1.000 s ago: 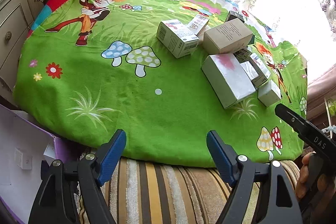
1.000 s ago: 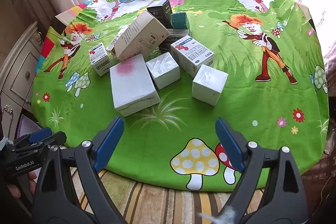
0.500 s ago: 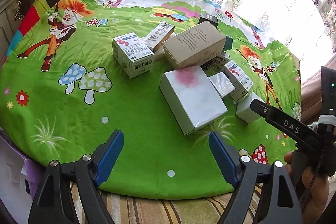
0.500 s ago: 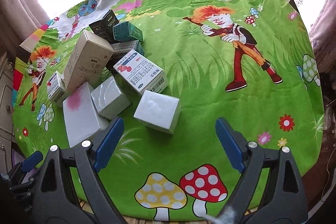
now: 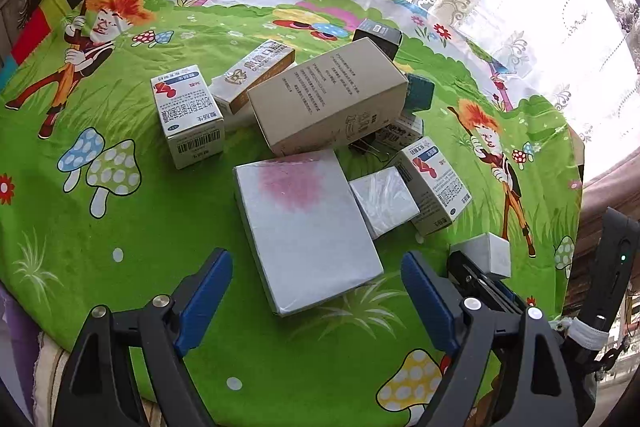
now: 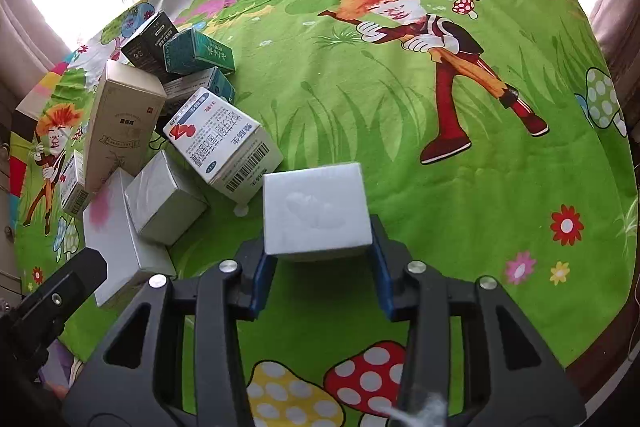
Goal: Organize rigid objects
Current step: 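Grasp the large pink-stained white box with the left gripper while the right grasps a white cube, then carry the large white box and white cube in both grippers toward the purple box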
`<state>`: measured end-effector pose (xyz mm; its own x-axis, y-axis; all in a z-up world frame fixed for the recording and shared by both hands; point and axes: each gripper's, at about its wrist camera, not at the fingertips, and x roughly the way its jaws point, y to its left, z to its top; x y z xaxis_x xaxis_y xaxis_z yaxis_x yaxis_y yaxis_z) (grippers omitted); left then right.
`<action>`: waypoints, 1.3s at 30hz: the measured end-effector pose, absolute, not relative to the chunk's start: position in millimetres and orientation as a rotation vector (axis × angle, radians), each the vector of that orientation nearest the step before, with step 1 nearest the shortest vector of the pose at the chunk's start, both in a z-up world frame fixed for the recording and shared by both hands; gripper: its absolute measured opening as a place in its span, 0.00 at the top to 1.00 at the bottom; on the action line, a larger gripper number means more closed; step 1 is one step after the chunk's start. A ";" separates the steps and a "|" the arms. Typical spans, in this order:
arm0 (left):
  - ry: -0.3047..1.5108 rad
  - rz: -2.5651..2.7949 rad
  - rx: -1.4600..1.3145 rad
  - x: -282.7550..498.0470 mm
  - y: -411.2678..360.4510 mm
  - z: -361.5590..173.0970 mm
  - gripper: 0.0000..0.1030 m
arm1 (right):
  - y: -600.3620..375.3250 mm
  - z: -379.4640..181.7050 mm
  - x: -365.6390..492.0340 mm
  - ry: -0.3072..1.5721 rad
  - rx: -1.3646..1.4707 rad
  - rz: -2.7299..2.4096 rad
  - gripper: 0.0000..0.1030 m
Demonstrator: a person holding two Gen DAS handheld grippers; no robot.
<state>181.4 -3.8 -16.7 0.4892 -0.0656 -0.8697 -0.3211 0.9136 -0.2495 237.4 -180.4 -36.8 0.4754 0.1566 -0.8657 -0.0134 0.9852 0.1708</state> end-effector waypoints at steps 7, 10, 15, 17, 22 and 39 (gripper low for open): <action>1.127 0.229 -0.368 194.7 -17.2 -33.4 0.15 | -187.4 -37.5 233.6 1.051 0.177 0.122 0.56; 1.144 0.263 -0.351 197.0 -17.2 -42.6 0.15 | -186.5 -37.6 232.5 1.046 0.170 0.129 0.56; 1.128 0.276 -0.355 195.3 -11.9 -47.0 0.29 | -188.1 -37.4 230.3 1.042 0.176 0.144 0.56; 1.118 0.267 -0.367 192.1 -8.9 -46.6 0.31 | -188.2 -37.4 230.0 1.042 0.176 0.148 0.56; 1.115 0.244 -0.381 174.6 -0.5 -45.1 0.31 | -188.8 -36.8 226.0 1.045 0.188 0.173 0.56; 1.047 0.184 -0.512 110.1 36.0 -28.4 0.33 | -177.2 -15.0 197.9 0.988 0.150 0.255 0.56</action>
<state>110.1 36.0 -28.4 0.4979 -0.0941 -0.8621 -0.3824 0.8684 -0.3157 197.9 -177.2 -15.0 0.5243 0.2797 -0.8042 -0.1447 0.9600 0.2396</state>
